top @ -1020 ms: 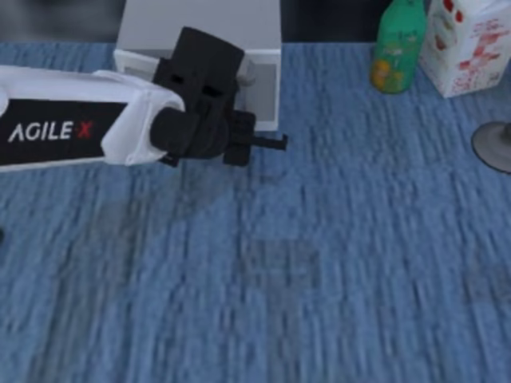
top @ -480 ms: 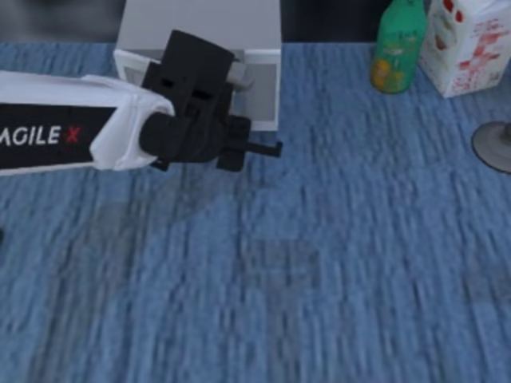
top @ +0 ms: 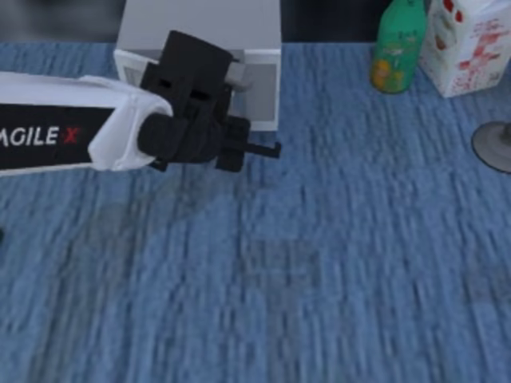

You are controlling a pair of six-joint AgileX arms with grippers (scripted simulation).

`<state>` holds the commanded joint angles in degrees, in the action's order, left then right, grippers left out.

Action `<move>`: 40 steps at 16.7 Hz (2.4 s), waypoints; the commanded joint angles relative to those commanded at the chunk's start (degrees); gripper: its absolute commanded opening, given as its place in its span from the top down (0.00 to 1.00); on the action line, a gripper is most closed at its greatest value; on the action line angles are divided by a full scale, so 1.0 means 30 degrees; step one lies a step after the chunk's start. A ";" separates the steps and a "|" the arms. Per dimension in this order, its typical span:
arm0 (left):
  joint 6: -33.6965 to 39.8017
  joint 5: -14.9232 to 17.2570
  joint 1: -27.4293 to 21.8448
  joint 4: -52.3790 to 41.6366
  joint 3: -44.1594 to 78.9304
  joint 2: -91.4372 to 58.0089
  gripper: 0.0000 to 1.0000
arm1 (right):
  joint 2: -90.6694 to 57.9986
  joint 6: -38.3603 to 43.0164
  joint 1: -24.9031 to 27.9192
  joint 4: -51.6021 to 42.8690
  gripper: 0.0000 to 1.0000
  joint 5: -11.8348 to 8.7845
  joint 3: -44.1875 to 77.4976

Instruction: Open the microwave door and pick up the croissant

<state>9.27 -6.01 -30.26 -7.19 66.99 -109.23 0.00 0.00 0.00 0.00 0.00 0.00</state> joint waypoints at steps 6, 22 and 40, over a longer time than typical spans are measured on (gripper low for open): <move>0.0000 0.0000 0.0000 0.0000 0.0000 0.0000 1.00 | 0.0000 0.0000 0.0000 0.0000 0.00 0.0000 0.0000; -0.0452 0.0505 0.0087 0.0133 -0.0368 0.0264 1.00 | 0.0000 0.0000 0.0000 0.0000 0.00 0.0000 0.0000; -0.1146 0.0978 0.0379 0.0338 -0.0880 0.0628 1.00 | 0.0000 0.0000 0.0000 0.0000 0.00 0.0000 0.0000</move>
<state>5.83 -3.07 -29.13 -6.18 64.35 -107.35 0.00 0.00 0.00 0.00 0.00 0.00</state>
